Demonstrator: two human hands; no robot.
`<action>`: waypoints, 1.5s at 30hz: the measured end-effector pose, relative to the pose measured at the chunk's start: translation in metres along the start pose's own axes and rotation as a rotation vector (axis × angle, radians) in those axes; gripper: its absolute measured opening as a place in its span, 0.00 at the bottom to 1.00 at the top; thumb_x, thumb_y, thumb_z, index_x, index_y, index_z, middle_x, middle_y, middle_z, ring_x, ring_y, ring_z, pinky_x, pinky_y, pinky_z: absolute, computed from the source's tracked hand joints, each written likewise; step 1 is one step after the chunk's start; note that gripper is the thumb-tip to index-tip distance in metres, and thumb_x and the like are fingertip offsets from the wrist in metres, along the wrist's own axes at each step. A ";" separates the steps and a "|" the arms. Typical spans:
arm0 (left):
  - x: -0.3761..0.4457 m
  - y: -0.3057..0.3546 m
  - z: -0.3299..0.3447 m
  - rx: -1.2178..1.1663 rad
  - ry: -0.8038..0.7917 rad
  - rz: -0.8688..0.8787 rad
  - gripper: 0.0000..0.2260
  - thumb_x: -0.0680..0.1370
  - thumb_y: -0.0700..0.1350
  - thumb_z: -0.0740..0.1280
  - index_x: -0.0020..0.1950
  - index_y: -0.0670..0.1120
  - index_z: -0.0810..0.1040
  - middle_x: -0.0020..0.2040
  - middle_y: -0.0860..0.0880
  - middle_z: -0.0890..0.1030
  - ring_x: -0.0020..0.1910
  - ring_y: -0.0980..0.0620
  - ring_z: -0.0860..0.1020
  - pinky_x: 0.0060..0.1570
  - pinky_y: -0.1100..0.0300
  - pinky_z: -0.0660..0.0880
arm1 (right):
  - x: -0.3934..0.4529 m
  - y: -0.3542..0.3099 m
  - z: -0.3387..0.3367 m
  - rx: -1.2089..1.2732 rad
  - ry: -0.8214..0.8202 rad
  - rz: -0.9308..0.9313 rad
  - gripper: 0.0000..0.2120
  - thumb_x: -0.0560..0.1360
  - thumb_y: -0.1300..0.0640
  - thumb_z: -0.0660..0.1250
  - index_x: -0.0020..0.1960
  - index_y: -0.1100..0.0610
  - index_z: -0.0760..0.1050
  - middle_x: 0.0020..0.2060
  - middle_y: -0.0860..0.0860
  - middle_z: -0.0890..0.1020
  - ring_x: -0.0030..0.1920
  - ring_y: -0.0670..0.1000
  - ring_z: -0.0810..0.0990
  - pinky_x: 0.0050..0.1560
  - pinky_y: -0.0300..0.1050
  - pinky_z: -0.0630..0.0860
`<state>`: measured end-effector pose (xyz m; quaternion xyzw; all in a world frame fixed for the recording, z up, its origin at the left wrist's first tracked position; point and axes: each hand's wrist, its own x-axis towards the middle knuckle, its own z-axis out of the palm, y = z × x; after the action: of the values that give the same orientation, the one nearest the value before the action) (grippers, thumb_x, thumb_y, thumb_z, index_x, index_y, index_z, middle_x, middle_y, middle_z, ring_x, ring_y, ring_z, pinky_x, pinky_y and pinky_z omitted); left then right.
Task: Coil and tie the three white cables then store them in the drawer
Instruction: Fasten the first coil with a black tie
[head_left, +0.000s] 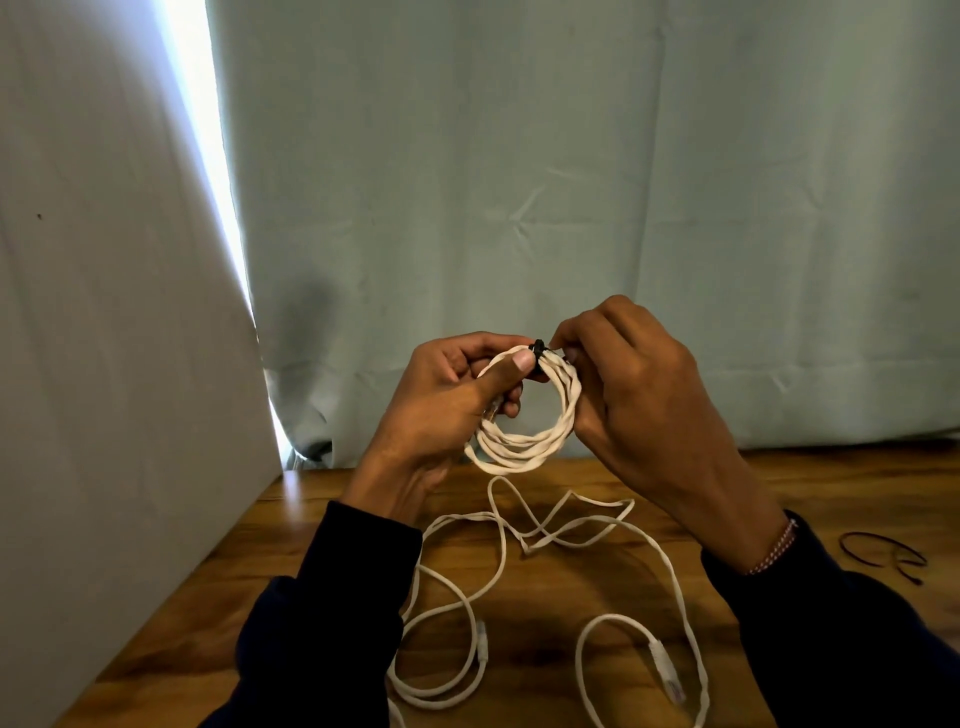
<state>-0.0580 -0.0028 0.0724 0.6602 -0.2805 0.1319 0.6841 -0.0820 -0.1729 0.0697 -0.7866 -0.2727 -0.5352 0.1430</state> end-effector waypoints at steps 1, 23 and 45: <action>0.000 0.000 0.000 0.000 0.006 0.001 0.07 0.78 0.37 0.70 0.54 0.40 0.84 0.38 0.46 0.84 0.35 0.50 0.76 0.38 0.60 0.77 | 0.000 0.001 -0.001 0.000 0.001 -0.003 0.20 0.77 0.49 0.57 0.53 0.63 0.79 0.46 0.58 0.81 0.44 0.53 0.78 0.42 0.42 0.74; -0.003 0.004 0.001 0.235 -0.034 0.171 0.08 0.77 0.40 0.72 0.55 0.43 0.84 0.43 0.46 0.86 0.35 0.50 0.79 0.40 0.59 0.80 | 0.012 0.021 -0.038 0.621 -0.274 0.403 0.09 0.70 0.50 0.71 0.49 0.49 0.85 0.41 0.40 0.86 0.46 0.40 0.84 0.47 0.29 0.78; -0.003 -0.002 0.009 0.392 -0.039 0.306 0.09 0.77 0.39 0.72 0.57 0.45 0.83 0.49 0.53 0.85 0.49 0.56 0.83 0.45 0.64 0.80 | 0.011 0.016 -0.038 0.682 -0.383 0.754 0.03 0.75 0.58 0.73 0.44 0.54 0.85 0.41 0.49 0.87 0.46 0.47 0.85 0.54 0.45 0.80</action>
<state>-0.0613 -0.0107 0.0685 0.7327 -0.3593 0.2732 0.5094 -0.0985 -0.2026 0.0959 -0.8222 -0.1512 -0.1752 0.5201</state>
